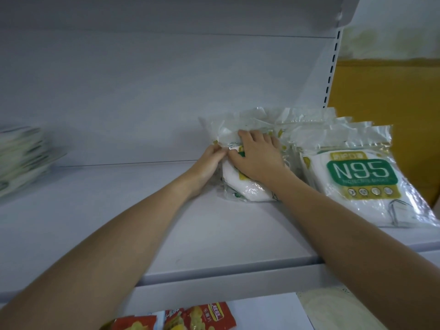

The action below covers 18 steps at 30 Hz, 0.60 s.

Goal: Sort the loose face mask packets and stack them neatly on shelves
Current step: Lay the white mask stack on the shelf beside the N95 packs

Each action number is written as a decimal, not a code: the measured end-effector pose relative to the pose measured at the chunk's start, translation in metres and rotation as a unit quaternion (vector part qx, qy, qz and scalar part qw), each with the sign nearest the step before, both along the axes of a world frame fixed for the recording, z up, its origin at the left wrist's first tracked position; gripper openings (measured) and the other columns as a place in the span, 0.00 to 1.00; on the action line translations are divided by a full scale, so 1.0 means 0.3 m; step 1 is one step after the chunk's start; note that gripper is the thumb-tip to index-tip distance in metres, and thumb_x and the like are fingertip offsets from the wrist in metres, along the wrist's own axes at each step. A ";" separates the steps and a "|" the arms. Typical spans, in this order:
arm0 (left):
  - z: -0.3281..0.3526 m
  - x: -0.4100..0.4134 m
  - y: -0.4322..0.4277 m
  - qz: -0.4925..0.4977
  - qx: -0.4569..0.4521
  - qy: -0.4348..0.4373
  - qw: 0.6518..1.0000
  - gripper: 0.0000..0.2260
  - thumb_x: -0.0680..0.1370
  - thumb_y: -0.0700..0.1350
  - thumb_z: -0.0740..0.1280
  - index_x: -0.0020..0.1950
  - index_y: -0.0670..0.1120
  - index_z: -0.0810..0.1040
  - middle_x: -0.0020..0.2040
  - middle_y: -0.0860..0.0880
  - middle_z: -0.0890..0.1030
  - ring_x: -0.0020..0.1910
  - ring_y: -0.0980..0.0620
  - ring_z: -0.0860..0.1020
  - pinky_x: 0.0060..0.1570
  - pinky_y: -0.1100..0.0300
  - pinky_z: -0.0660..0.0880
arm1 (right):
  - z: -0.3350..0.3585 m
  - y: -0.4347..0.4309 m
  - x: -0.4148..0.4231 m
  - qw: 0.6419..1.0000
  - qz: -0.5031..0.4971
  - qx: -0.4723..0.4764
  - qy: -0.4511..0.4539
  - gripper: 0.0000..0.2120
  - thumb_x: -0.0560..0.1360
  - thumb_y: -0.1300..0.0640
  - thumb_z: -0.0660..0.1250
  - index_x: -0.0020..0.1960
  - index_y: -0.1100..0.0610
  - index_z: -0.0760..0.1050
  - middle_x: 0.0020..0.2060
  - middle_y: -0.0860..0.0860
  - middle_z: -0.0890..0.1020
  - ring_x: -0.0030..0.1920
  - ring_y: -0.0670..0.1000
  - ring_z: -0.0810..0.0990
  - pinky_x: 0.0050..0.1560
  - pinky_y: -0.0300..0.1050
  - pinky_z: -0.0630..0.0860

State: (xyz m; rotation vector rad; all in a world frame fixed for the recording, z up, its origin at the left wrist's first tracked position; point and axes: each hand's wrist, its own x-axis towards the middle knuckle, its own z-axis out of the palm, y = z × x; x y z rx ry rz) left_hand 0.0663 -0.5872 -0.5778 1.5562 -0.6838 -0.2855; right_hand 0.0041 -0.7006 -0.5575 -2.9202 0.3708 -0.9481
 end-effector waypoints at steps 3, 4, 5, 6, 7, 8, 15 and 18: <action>0.015 -0.007 0.017 0.028 0.030 -0.054 0.998 0.06 0.82 0.48 0.56 0.50 0.53 0.72 0.45 0.58 0.75 0.32 0.72 0.75 0.28 0.77 0.69 | 0.012 0.016 0.000 0.999 0.013 -0.011 -0.030 0.30 0.76 0.43 0.58 0.74 0.54 0.57 0.73 0.57 0.58 0.74 0.57 0.53 0.72 0.59 0.42; 0.021 -0.008 0.027 0.032 0.035 -0.078 0.996 0.07 0.82 0.48 0.56 0.52 0.55 0.73 0.47 0.61 0.74 0.32 0.77 0.74 0.28 0.80 0.67 | 0.014 0.021 -0.002 0.999 0.008 -0.011 -0.029 0.31 0.76 0.44 0.58 0.74 0.54 0.56 0.73 0.57 0.56 0.74 0.57 0.51 0.72 0.60 0.40; 0.026 -0.011 0.036 0.029 0.039 -0.096 0.994 0.08 0.83 0.47 0.55 0.56 0.56 0.72 0.50 0.62 0.74 0.35 0.80 0.72 0.30 0.82 0.66 | 0.012 0.024 -0.002 1.000 -0.001 -0.008 -0.014 0.30 0.76 0.44 0.57 0.74 0.54 0.56 0.74 0.57 0.54 0.74 0.58 0.50 0.71 0.61 0.39; 0.027 -0.012 0.044 0.021 0.043 -0.105 0.993 0.10 0.83 0.47 0.54 0.60 0.56 0.71 0.53 0.63 0.74 0.38 0.81 0.71 0.32 0.83 0.66 | 0.007 0.029 -0.004 1.000 -0.010 -0.002 0.014 0.29 0.77 0.45 0.55 0.74 0.55 0.56 0.74 0.58 0.54 0.74 0.59 0.50 0.71 0.62 0.39; 0.025 -0.018 0.052 0.017 0.048 -0.110 0.993 0.11 0.83 0.47 0.53 0.64 0.55 0.69 0.56 0.62 0.73 0.42 0.82 0.70 0.36 0.83 0.66 | -0.001 0.033 -0.007 0.999 -0.016 0.002 0.048 0.27 0.78 0.45 0.52 0.74 0.56 0.56 0.74 0.58 0.54 0.74 0.60 0.50 0.71 0.63 0.39; 0.022 -0.020 0.061 0.022 0.057 -0.118 0.991 0.14 0.84 0.47 0.52 0.68 0.53 0.68 0.60 0.60 0.71 0.49 0.79 0.69 0.41 0.83 0.65 | -0.008 0.036 -0.010 0.998 -0.016 0.004 0.068 0.27 0.79 0.46 0.50 0.74 0.56 0.55 0.74 0.59 0.55 0.74 0.60 0.51 0.71 0.64 0.39; 0.062 -0.049 0.123 0.179 0.180 -0.229 0.940 0.26 0.83 0.51 0.52 0.78 0.45 0.49 0.78 0.45 0.48 0.77 0.51 0.47 0.71 0.61 0.46 | 0.021 0.082 -0.062 0.997 0.045 -0.007 -0.056 0.26 0.80 0.48 0.52 0.76 0.54 0.53 0.76 0.56 0.52 0.75 0.57 0.47 0.72 0.59 0.38; 0.133 -0.055 0.196 0.205 0.175 -0.339 0.901 0.23 0.83 0.48 0.55 0.77 0.44 0.56 0.77 0.43 0.51 0.76 0.48 0.50 0.72 0.58 0.48 | 0.033 0.165 -0.070 0.988 0.132 -0.050 -0.067 0.25 0.80 0.49 0.54 0.75 0.53 0.55 0.75 0.54 0.56 0.75 0.55 0.51 0.73 0.55 0.43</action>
